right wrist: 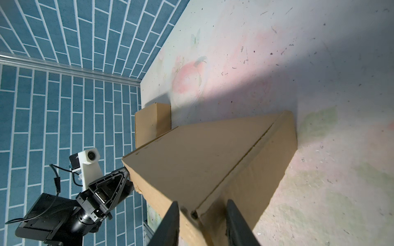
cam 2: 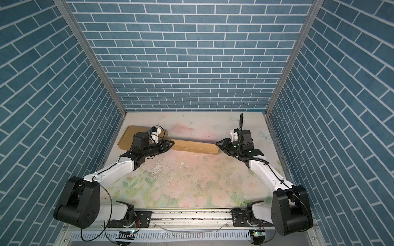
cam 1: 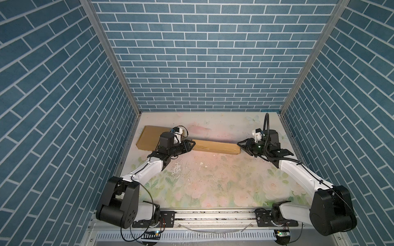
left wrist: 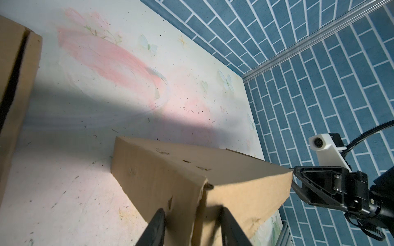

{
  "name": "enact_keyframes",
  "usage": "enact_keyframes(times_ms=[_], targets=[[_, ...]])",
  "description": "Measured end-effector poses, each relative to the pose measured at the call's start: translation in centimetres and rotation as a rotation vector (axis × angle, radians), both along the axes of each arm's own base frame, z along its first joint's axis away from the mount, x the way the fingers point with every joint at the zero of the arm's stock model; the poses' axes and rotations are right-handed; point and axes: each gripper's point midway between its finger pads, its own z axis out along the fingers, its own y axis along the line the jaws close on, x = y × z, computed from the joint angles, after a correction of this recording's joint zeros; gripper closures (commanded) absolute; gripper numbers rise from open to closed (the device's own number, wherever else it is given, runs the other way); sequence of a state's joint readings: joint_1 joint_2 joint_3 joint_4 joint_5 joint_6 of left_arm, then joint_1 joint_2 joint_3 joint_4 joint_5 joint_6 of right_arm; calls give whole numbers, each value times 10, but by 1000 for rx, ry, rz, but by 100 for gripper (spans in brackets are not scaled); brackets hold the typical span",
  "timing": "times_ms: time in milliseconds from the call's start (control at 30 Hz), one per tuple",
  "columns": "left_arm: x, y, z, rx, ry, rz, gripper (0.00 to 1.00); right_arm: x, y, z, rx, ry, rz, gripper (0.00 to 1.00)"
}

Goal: Fold the paper box

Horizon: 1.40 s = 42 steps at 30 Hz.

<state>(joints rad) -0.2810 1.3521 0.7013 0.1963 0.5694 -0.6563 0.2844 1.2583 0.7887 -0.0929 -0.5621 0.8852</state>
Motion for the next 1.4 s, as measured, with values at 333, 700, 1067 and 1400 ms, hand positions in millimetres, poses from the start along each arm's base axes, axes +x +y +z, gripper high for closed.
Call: enact_keyframes(times_ms=[333,700,1067,1400], targets=[[-23,0,-29,46,73,-36,42,-3,0,-3,-2,3,16,44],[-43,15,-34,139,72,-29,37,-19,-12,-36,-61,94,1,31],[-42,5,-71,288,136,-50,35,-28,-18,-71,-153,174,-3,30],[-20,-6,-83,311,132,-48,36,-28,-8,-104,-304,218,75,40]])
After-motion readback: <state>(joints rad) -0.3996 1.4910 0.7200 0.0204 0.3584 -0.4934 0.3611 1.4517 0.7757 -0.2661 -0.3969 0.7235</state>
